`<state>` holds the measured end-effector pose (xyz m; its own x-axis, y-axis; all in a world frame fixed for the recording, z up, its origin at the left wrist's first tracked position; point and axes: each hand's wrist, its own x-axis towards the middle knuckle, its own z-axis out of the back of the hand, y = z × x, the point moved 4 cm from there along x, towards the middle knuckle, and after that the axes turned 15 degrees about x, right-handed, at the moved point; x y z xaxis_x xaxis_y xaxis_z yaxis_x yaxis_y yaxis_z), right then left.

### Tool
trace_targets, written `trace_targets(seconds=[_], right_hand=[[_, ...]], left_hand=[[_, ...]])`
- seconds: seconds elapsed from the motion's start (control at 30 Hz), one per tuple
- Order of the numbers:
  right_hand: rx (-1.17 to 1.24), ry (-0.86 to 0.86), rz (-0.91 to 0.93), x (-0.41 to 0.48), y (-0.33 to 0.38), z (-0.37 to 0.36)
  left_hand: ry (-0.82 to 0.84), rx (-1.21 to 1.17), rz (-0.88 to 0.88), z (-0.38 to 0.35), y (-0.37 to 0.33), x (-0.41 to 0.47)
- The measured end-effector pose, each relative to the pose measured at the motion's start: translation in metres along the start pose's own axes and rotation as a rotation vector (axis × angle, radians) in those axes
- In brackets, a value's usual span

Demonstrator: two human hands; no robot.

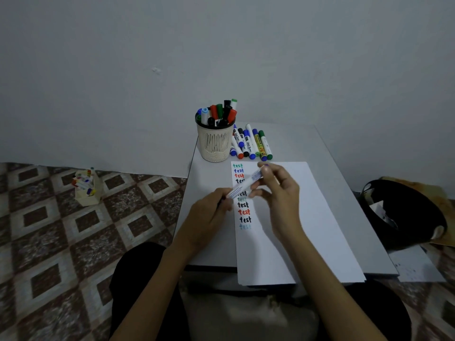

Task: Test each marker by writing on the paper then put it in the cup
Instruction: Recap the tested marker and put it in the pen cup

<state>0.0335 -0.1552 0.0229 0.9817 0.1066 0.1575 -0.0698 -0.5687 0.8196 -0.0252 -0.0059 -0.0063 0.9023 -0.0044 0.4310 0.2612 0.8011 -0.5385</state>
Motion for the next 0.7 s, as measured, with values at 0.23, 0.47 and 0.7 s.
trace_targets(seconds=[0.23, 0.47, 0.7], right_hand=[[-0.165, 0.1, -0.156, -0.022, -0.024, -0.01], [-0.121, 0.11, -0.168, -0.022, -0.023, -0.012], [-0.081, 0.082, -0.179, -0.021, -0.029, -0.01]], left_hand=[[0.065, 0.004, -0.032, -0.002, -0.006, -0.003], [0.03, -0.044, -0.065, 0.003, -0.007, -0.002], [0.013, -0.091, -0.081, 0.002, -0.002, -0.001]])
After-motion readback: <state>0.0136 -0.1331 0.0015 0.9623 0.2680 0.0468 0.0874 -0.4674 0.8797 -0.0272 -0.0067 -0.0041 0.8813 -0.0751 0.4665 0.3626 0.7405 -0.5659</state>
